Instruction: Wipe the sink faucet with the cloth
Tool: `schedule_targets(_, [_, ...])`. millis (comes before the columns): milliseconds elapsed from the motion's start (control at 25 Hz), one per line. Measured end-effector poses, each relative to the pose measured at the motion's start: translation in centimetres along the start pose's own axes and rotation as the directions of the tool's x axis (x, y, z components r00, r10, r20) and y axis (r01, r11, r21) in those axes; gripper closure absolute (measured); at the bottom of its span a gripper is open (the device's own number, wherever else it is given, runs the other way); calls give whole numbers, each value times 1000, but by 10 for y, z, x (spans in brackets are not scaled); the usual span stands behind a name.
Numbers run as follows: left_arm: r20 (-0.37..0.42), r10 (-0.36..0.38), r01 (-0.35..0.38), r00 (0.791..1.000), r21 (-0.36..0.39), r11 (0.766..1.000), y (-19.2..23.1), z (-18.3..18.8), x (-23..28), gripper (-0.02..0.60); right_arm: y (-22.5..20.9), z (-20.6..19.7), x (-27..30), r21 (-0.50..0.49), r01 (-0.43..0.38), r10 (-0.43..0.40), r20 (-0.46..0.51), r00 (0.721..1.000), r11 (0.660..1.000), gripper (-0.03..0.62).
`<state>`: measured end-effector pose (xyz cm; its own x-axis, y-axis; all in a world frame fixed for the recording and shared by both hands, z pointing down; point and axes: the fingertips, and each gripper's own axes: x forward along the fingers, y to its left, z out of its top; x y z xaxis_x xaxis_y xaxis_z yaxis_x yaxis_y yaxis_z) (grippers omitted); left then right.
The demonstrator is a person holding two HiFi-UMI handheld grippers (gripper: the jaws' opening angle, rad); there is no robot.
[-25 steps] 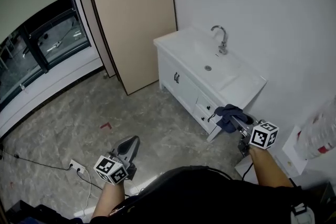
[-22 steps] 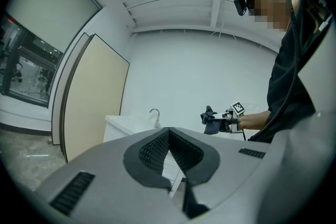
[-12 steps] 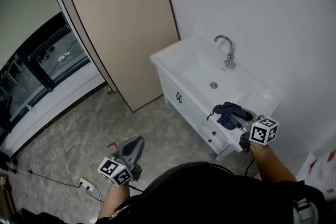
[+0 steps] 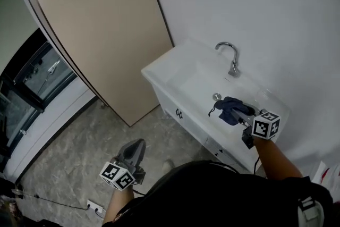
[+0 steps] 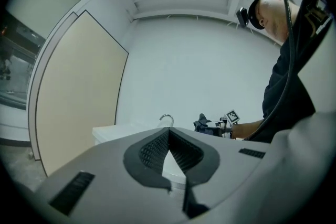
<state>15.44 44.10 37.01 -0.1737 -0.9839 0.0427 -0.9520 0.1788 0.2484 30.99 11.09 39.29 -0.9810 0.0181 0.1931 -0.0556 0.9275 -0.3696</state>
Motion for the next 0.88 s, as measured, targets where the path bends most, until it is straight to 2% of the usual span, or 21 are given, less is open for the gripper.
schedule_targets(120, [-12,-84,84,996,-8,996,75,15,49,581,-21,15,55,17,92,-92,15,996,996,457])
schedule_targets(240, [-33,-182,181,983,-8,983,127,39,75,581,-22,26,81,48,193,-195,40,980,980,457])
schedule_targets(440, [-87,-310,314,947,36,949,191,65,124,581,-45,48,98,79,354,-360,85,929,932,457])
schedule_targets(560, [-110,-368,372,923,15,928,206,69,170,581,-79,51,90,114,455,-464,75,883,883,457])
schedule_targets(640, [-130,-398,401,908,-4,916,206,68,205,581,-114,53,77,131,526,-537,64,841,840,457])
schedule_targets(800, [-173,-438,443,882,-10,896,197,60,274,581,-207,63,55,168,628,-644,55,763,759,457])
schedule_targets(880, [-201,-442,449,874,-13,893,188,57,305,581,-256,60,48,216,653,-676,46,736,726,457])
